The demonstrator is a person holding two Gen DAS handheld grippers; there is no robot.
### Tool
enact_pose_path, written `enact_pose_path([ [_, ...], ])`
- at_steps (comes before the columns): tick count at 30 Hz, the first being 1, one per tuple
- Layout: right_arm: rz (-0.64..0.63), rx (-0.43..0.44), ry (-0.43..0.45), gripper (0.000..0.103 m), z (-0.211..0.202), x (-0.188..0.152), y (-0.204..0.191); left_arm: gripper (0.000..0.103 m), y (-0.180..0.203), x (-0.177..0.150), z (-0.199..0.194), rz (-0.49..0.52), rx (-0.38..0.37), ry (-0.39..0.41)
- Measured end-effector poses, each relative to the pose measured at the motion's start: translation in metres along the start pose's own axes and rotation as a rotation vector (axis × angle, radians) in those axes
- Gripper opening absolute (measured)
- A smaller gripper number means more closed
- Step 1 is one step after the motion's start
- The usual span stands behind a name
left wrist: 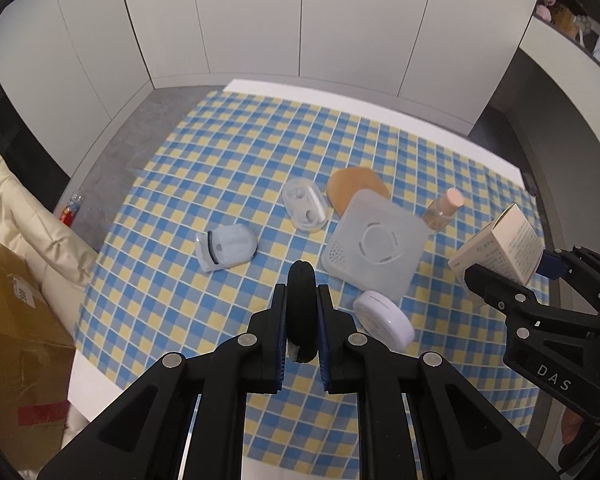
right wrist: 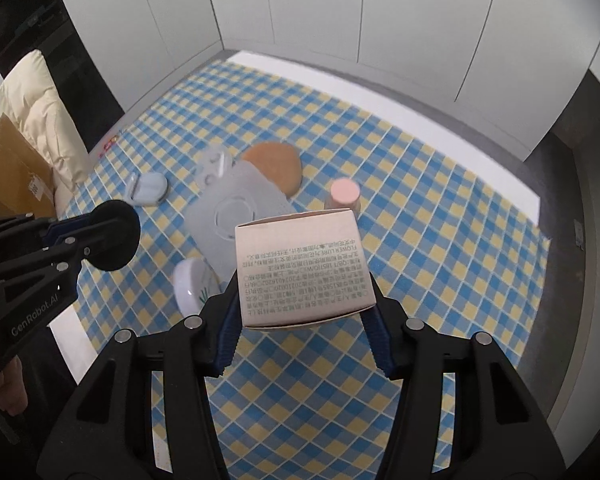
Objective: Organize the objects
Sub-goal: 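Lift the printed box with the right tool and carry it over the cardboard box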
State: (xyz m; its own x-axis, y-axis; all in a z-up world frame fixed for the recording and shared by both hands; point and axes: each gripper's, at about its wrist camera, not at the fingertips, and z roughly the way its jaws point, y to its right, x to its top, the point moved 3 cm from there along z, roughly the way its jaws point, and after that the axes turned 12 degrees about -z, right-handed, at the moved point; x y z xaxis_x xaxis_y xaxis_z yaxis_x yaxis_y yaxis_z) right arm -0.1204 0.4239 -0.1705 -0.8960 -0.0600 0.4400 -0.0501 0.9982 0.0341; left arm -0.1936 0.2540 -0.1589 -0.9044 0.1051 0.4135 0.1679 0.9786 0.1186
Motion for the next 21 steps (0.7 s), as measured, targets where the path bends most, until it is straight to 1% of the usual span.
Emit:
enact_pose_path([
  [2,0.000,-0.006,0.008,0.056,-0.009,0.002,-0.001,0.012,0.000,0.001,-0.011,-0.004,-0.006,0.016],
  [5,0.004,-0.037,0.027,0.056,-0.027,0.006,-0.002,0.012,0.001,0.002,-0.028,0.001,-0.017,0.038],
  [10,0.031,-0.057,0.056,0.056,-0.057,0.004,-0.007,0.012,0.004,-0.001,-0.051,0.015,-0.039,0.063],
  [21,0.089,-0.106,0.111,0.056,-0.123,-0.014,-0.022,0.012,0.012,-0.021,-0.106,0.035,-0.094,0.114],
])
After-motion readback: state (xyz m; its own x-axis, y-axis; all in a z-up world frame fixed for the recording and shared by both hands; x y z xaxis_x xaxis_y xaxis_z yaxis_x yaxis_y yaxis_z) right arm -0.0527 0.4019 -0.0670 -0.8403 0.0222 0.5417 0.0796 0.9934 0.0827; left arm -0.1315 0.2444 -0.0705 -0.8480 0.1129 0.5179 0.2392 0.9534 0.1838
